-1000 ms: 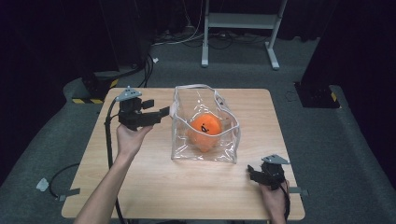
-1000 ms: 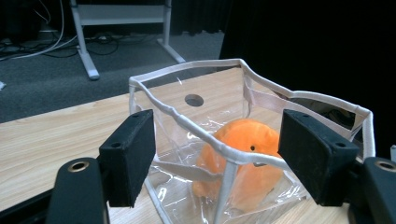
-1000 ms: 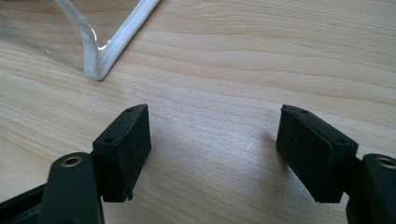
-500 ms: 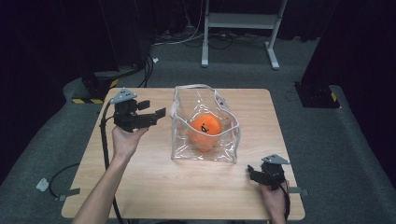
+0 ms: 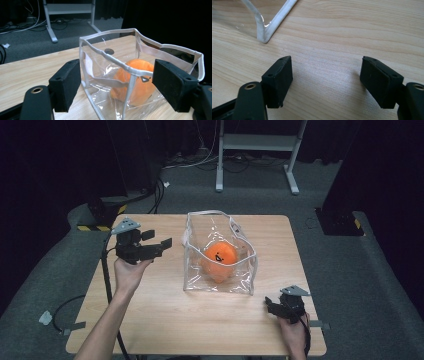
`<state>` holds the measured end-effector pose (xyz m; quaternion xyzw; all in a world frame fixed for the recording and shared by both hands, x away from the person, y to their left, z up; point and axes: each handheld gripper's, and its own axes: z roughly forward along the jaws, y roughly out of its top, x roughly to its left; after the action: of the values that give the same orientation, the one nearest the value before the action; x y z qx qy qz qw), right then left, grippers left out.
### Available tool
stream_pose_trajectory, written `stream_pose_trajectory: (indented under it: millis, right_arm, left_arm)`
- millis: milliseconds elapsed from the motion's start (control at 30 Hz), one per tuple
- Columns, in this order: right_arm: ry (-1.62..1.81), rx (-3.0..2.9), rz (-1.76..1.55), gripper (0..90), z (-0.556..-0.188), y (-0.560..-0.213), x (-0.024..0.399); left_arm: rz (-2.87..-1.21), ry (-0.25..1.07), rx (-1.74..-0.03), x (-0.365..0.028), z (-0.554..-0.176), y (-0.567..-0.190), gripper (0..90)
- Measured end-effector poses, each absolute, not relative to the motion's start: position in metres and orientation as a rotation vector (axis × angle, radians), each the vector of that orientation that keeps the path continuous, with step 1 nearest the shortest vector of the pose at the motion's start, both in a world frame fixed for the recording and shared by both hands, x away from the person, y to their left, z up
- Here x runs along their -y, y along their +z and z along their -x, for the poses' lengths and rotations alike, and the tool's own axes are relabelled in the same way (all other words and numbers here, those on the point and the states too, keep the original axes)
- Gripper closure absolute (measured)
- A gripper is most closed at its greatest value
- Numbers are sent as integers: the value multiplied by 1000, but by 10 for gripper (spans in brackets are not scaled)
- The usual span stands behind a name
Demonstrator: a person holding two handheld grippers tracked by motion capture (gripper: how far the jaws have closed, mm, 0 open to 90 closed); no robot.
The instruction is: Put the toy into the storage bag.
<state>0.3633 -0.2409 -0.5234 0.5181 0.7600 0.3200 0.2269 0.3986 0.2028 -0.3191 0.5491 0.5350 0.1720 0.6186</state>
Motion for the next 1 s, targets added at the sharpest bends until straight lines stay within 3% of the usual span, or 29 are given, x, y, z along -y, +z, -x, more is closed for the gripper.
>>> stream_pose_trajectory:
  millis: [1000]
  right_arm:
    - [881,-2094,-1427,260,-363,-523,241]
  left_arm:
    - [-1250,435,-1253,-225,-383,-322,234]
